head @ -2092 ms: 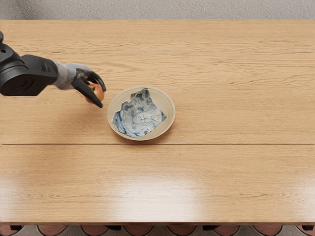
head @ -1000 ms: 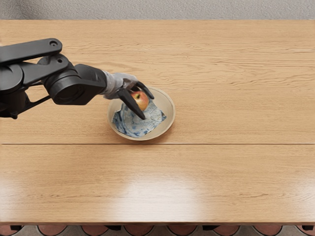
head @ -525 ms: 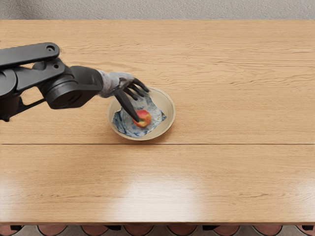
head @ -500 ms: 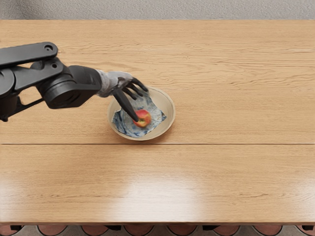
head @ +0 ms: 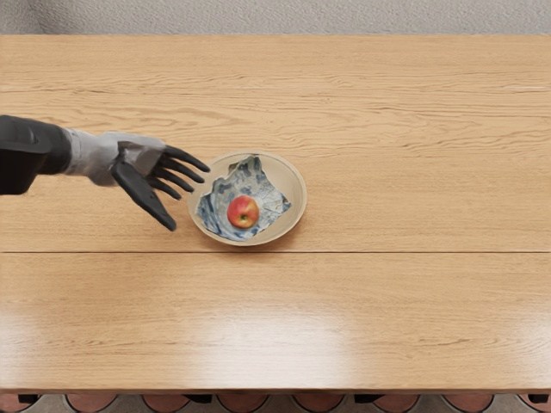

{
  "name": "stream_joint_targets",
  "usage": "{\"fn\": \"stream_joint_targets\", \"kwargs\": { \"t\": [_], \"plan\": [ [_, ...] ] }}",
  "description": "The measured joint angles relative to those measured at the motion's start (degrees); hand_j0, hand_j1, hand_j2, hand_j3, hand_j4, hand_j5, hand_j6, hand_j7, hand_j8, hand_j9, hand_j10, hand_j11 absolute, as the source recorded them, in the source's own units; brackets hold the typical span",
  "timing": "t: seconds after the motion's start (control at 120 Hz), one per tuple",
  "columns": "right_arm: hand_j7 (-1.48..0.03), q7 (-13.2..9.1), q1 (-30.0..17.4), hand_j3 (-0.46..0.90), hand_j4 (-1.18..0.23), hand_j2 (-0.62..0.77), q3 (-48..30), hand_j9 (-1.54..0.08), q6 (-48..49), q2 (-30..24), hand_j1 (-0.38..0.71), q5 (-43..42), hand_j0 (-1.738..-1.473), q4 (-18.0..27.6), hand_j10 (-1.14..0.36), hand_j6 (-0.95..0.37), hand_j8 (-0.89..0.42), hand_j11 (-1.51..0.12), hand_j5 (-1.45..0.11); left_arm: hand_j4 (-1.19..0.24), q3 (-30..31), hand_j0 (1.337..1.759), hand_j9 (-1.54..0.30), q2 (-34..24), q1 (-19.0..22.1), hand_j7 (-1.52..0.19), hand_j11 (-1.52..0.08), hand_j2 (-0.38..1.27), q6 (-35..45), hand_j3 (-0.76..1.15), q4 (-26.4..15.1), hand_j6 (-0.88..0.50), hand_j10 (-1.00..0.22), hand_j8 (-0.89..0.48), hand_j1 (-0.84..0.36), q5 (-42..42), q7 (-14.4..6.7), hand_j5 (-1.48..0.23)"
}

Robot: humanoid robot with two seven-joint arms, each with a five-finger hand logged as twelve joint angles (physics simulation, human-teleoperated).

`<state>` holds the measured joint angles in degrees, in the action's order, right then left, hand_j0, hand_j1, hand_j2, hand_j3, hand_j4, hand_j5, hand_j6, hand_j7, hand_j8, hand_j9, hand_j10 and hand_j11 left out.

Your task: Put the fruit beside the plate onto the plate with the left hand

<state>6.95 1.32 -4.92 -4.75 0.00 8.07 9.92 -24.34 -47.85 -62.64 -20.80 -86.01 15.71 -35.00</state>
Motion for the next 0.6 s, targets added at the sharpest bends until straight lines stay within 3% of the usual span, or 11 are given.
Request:
{"fn": "stream_joint_targets", "kwargs": {
  "t": [0.083, 0.183, 0.408, 0.6],
  "plan": [
    [-0.05, 0.0, 0.0, 0.0, -0.04, -0.01, 0.0, -0.05, 0.0, 0.0, -0.31, 0.0, -1.658, 0.0, -0.03, -0.04, -0.04, -0.05, -0.05, -0.26, -4.7, 1.658, -0.33, -0.3, 3.6, -0.33, -0.33, 0.05, -7.6, 0.0, 1.2, -0.26, -0.26, -0.26, 0.04, -3.3, 0.0, -0.33],
    [-0.05, 0.0, 0.0, 0.0, -0.04, -0.01, 0.0, -0.05, 0.0, 0.0, -0.31, 0.0, -1.658, 0.0, -0.03, -0.04, -0.04, -0.05, -0.05, -0.26, -7.6, 1.658, -0.33, -0.6, 4.7, -0.33, -0.33, 0.05, -11.7, 0.0, 4.4, -0.26, -0.26, -0.26, 0.04, -7.7, 0.0, -0.33],
    [-0.05, 0.0, 0.0, 0.0, -0.03, -0.01, 0.0, -0.05, 0.0, 0.0, -0.31, 0.0, -1.658, 0.0, -0.03, -0.03, -0.03, -0.05, -0.05, -0.25, -9.6, 1.658, -0.33, -1.8, 10.4, -0.33, -0.33, 0.05, -13.9, 0.0, 14.5, -0.25, -0.25, -0.25, 0.05, -14.6, 0.0, -0.33],
    [-0.05, 0.0, 0.0, 0.0, -0.03, -0.01, 0.0, -0.05, 0.0, 0.0, -0.31, 0.1, -1.658, 0.1, -0.03, -0.03, -0.03, -0.05, -0.05, -0.25, -10.0, 1.658, -0.32, -2.2, 12.4, -0.32, -0.32, 0.05, -14.2, 0.0, 20.6, -0.25, -0.25, -0.25, 0.05, -17.9, 0.0, -0.32]
  ]
}}
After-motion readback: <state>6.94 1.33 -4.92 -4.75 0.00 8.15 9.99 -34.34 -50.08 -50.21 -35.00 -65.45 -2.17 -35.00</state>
